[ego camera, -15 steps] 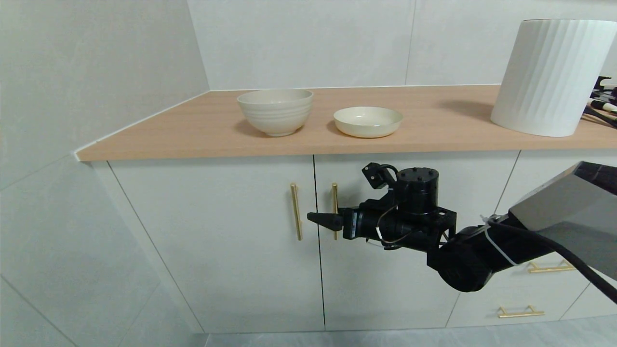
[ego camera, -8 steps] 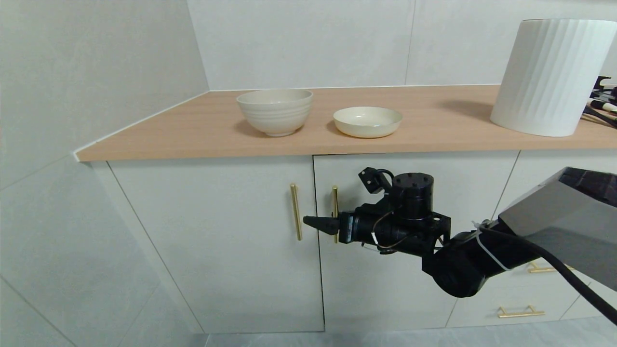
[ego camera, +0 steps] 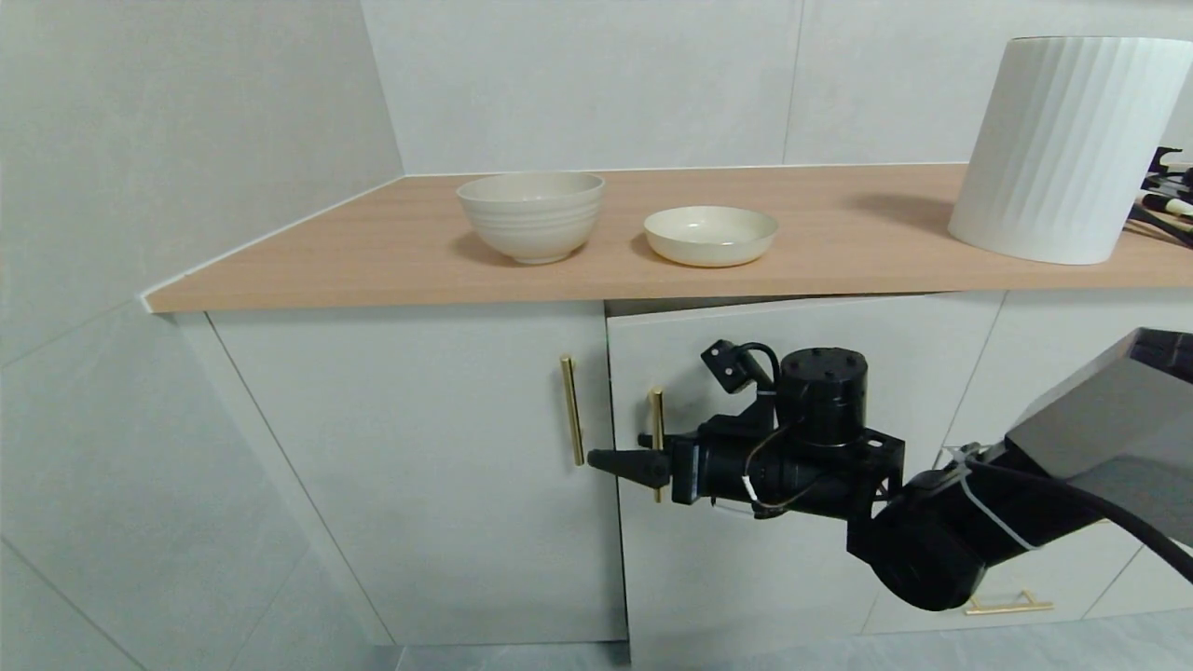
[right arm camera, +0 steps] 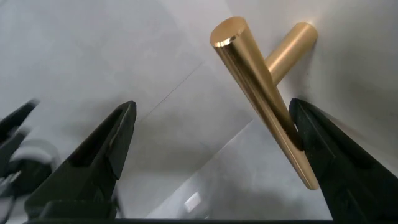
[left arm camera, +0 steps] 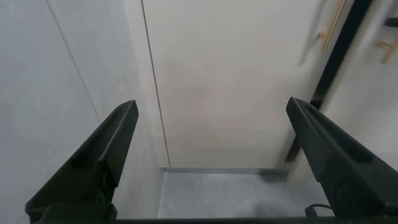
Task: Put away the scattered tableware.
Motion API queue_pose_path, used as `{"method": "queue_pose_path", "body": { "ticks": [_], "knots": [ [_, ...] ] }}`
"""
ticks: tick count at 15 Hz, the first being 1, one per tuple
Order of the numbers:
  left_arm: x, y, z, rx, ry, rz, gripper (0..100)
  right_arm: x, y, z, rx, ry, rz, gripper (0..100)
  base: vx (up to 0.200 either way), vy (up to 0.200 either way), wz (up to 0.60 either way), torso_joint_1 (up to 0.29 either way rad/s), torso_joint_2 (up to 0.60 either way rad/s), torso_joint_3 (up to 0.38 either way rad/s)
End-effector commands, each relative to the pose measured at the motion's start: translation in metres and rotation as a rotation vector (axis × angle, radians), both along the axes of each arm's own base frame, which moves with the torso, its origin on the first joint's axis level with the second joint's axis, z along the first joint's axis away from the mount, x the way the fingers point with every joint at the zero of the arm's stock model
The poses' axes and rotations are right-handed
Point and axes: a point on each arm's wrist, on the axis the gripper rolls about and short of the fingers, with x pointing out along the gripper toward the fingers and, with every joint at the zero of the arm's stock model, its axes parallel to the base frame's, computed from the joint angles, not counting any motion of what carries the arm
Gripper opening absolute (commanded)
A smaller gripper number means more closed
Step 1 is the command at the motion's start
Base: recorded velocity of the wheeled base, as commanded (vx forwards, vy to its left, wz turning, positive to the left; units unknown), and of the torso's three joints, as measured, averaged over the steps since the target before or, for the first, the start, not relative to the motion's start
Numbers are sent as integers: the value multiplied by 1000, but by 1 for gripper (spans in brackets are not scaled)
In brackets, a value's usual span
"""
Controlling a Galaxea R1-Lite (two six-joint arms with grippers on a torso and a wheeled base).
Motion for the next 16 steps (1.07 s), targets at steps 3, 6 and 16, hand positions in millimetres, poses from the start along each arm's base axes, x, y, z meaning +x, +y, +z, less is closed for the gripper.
{"method": "queue_pose_path", "body": {
  "ticks": [3,6,16],
  "knots": [
    [0,0,0,0,-1,0,100,-35,-26,-4,27,-14,117,100,0,0,0,0,0,0],
    [0,0,0,0,-1,0,100,-50,-37,-8,33,-7,178,100,0,0,0,0,0,0],
    [0,0,0,1,-1,0,100,-83,-61,-8,15,36,258,100,0,0,0,0,0,0]
  ]
}}
